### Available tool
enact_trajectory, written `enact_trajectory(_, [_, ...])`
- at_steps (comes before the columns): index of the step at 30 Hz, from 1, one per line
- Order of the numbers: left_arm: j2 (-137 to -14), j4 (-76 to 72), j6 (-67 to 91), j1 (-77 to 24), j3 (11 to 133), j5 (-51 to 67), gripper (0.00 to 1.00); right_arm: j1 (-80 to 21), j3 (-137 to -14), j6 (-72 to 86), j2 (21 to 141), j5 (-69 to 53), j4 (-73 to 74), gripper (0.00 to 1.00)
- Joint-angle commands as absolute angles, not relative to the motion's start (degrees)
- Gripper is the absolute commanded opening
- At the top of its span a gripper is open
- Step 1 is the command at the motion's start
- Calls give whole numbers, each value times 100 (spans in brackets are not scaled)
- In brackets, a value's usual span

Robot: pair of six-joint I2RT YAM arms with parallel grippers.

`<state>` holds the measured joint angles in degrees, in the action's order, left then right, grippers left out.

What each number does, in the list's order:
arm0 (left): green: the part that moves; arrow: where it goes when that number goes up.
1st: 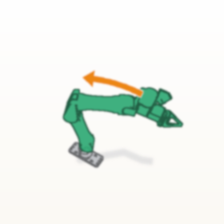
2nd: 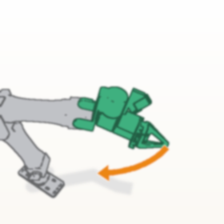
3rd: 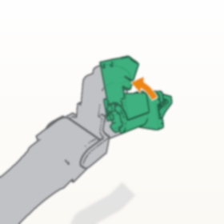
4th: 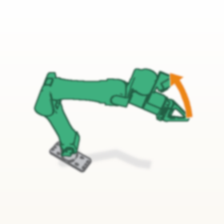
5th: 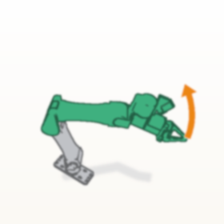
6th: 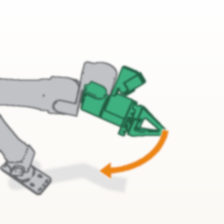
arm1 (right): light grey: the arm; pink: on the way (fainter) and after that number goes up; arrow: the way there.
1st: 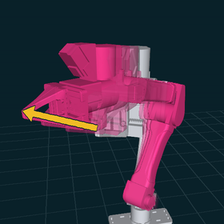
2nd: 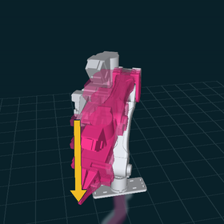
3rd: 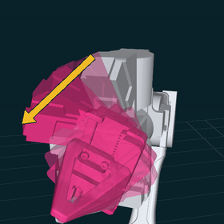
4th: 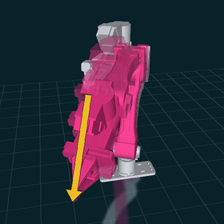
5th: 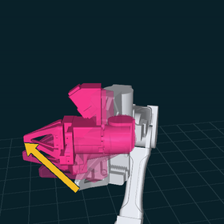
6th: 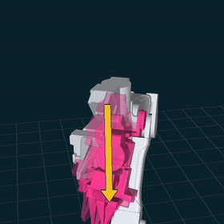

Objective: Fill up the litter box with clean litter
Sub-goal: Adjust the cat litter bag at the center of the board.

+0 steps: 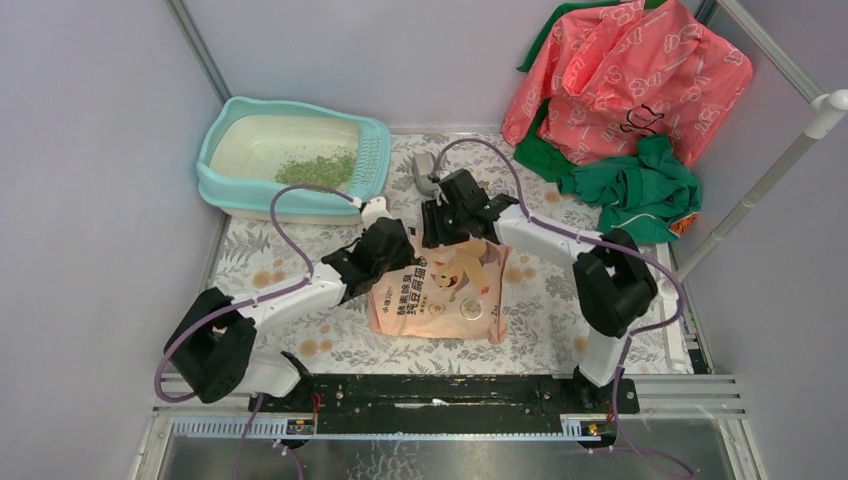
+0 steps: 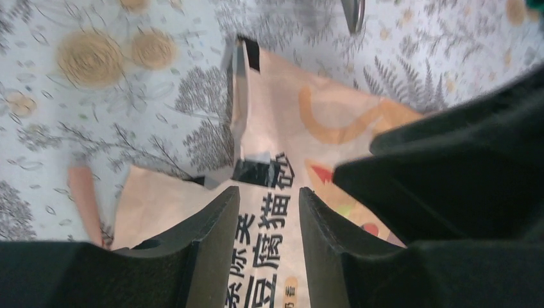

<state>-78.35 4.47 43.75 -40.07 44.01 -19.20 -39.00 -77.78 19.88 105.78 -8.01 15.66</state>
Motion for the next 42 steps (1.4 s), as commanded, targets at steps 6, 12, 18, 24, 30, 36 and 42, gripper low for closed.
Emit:
enact_trajectory(6, [-8846,720,4343,-4187,4867,-2769,49,-4238,-5700,2403,8384,-450,1658,56])
enact_trajectory(12, [-9883,595,4065,-3778,5450,-2596,49,-4931,-4375,3264,7172,-419,1085,59])
enact_trajectory(18, [-9916,453,3984,-3423,5381,-2607,48,-6510,-3667,3623,6795,1084,307,63])
enact_trajectory(24, [-9977,532,3827,-3342,5431,-2528,48,-7833,-4244,2549,7809,3757,928,63])
enact_trajectory(30, [-9417,500,3880,-3333,5103,-2403,48,-8710,-4543,1245,8932,5401,795,67])
enact_trajectory(36, [-8756,570,3915,-3300,4828,-2259,48,-9305,-4559,498,9573,6031,-169,70])
enact_trajectory(42, [-8455,565,3955,-3298,4705,-2123,48,-9571,-4742,63,9865,6079,-772,72])
